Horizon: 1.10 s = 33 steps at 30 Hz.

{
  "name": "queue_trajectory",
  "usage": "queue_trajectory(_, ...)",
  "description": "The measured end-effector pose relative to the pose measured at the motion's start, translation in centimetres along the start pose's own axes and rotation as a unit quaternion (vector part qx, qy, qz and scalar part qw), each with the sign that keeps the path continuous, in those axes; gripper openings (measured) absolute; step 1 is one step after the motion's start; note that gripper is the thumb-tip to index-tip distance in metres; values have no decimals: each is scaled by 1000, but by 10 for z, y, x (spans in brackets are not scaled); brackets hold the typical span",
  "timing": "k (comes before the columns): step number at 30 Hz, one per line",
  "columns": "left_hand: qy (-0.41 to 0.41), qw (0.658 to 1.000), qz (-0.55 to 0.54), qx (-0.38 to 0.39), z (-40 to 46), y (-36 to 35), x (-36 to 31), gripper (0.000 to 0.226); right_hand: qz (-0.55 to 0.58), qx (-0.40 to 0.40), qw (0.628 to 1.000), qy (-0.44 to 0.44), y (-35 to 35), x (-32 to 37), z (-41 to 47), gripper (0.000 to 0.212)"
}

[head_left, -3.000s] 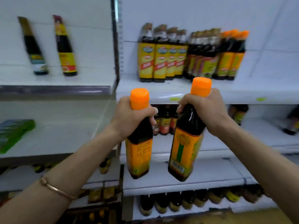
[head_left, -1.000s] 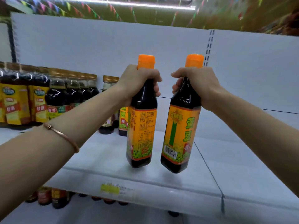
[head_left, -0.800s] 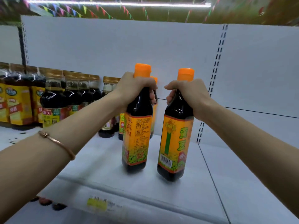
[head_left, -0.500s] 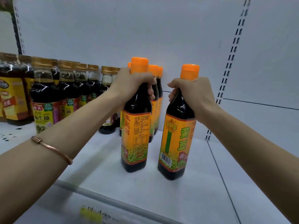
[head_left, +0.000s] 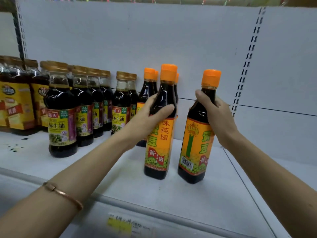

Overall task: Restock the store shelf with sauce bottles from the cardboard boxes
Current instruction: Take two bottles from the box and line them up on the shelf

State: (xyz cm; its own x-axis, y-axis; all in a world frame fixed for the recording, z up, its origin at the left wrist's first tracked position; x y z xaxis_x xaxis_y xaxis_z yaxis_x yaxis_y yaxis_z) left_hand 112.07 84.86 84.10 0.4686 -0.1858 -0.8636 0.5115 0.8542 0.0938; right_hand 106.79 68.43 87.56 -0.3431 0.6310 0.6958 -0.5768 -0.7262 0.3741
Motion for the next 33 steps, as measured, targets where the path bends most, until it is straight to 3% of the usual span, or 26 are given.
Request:
queue_trajectory(2,11,1000,-8,-7,-3,1,6,67,0,27,1000,-4,-1,-2,-6,53)
queue_trajectory(5,49,999,-9,-10,-7,1,18,52,-9,67,998,-14,1,-5,-10,59)
queue_trajectory(9,125,991,35,28,-36,-3,63,88,-25,115,993,-26,2,-6,-14,53)
queue_trajectory(14,133,988,73,23,-41,8,65,94,43,192,979,-59,-4,-18,-28,63)
queue_trajectory(16,127,987,92,29,-39,8,64,89,19,242,968,-67,-8,-33,-47,83)
queue_trajectory(18,112,986,124,18,-40,9,65,78,-18,269,959,-86,-12,-53,-69,85)
queue_trajectory(21,76,983,169,2,-40,13,58,70,-16,262,958,-113,-14,-69,-80,63)
queue_trajectory(26,62,980,186,-39,-40,40,53,57,-46,231,964,-120,-17,-67,-75,48)
queue_trajectory(30,88,983,130,-97,-47,59,56,82,-31,177,978,-101,-44,-57,-72,50)
queue_trajectory(33,84,979,139,-119,-49,67,57,88,-75,206,972,-84,-67,-52,-67,64)
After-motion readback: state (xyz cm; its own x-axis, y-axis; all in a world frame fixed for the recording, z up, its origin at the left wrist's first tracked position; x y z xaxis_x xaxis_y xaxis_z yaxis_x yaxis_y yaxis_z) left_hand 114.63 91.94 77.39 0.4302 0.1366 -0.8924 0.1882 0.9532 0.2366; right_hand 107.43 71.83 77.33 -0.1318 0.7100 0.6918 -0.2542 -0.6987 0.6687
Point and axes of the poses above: each hand's wrist, its own z-axis towards the middle knuckle, its own y-axis out of the back of the hand, x = y × z, the point moved 8 cm from there along z, towards the middle knuckle, and after that the axes turned 12 degrees about -z, right-handed, at the moved point
